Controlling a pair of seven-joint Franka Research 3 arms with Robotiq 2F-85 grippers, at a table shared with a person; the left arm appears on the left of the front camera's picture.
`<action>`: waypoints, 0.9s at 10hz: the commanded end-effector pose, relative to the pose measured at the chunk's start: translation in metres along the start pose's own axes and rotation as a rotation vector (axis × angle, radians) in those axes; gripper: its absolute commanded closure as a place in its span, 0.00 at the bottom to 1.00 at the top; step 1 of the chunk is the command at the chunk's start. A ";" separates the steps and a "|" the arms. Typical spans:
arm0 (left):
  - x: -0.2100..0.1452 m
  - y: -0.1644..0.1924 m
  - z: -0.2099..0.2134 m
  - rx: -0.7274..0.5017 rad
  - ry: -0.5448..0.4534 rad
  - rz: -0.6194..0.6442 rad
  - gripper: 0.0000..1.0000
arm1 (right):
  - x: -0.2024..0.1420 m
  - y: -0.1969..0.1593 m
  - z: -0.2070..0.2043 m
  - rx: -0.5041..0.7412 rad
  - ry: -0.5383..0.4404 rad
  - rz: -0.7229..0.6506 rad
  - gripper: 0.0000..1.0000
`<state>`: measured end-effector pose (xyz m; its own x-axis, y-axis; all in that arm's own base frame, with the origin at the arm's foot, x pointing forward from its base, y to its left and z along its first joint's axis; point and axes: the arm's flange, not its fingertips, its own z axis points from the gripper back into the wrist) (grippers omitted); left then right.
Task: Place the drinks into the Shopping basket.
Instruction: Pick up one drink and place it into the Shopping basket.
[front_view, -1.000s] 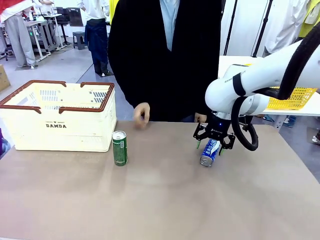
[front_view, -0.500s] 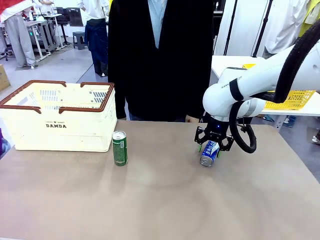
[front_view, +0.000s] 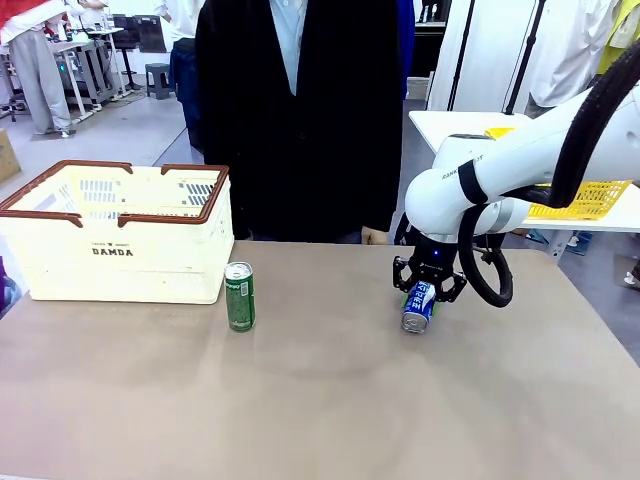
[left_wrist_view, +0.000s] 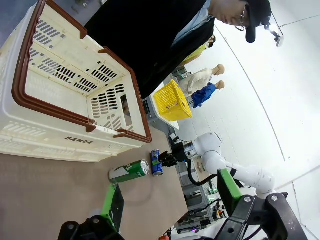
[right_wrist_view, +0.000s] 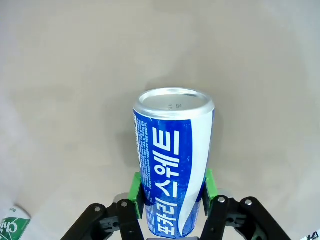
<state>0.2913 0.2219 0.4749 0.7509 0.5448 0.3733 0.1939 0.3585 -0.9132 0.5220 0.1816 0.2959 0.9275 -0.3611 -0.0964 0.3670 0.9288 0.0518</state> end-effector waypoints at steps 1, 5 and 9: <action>0.000 -0.001 0.002 -0.005 0.006 0.006 0.00 | 0.004 0.002 0.001 -0.038 -0.005 -0.028 1.00; 0.000 -0.001 0.002 -0.005 0.006 0.006 0.00 | -0.008 -0.011 0.050 0.062 0.059 0.047 1.00; 0.000 -0.001 0.002 -0.005 0.006 0.006 0.00 | -0.108 0.010 0.083 0.173 0.116 0.328 1.00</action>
<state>0.2913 0.2220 0.4749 0.7509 0.5450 0.3731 0.1936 0.3585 -0.9132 0.4557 0.2138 0.3858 0.9800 -0.1118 -0.1646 0.1453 0.9673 0.2079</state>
